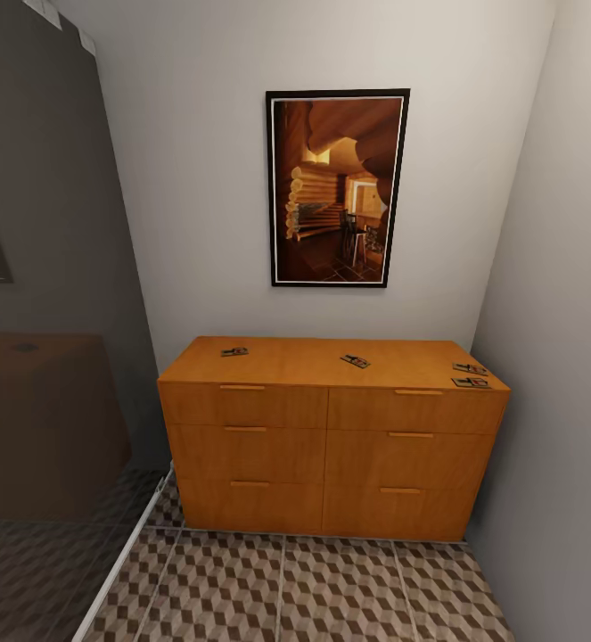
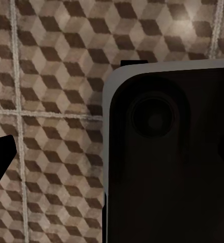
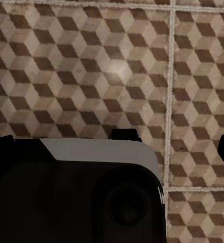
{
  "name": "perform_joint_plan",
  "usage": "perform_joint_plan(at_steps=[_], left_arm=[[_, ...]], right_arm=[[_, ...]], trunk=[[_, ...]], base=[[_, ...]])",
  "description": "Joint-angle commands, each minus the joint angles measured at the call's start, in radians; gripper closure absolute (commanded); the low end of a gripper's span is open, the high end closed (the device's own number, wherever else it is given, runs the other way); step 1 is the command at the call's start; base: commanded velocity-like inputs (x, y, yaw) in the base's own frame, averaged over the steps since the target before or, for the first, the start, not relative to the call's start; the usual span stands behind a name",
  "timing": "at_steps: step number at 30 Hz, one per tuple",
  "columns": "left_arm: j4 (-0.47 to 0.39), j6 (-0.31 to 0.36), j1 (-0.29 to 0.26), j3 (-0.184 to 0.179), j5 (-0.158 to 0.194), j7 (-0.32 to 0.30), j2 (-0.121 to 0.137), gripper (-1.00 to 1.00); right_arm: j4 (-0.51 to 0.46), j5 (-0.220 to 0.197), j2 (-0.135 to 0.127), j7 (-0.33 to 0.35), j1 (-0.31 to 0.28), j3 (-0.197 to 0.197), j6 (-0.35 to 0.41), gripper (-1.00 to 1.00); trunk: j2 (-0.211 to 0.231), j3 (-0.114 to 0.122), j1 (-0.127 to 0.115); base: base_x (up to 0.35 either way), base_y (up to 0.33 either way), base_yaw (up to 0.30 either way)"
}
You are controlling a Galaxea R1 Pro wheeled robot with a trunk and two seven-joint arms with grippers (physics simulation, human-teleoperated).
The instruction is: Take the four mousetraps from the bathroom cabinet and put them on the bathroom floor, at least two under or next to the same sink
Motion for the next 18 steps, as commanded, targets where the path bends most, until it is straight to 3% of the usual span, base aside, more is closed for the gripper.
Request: perform_joint_plan(at_steps=[1,18], left_arm=[[0.002,-0.006,-0.001,0.000,-0.001,0.003,0.000,-1.00],[0.002,-0.006,-0.001,0.000,-0.001,0.003,-0.001,-1.00]], right_arm=[[0.001,0.000,0.000,-0.004,-0.001,0.001,-0.003,-1.00],[0.001,0.000,0.000,-0.004,-0.001,0.001,-0.003,-1.00]], trunk=[[0.000,-0.001,0.000],[0.000,-0.001,0.000]], base=[[0.000,0.000,0.000],[0.000,0.000,0.000]])
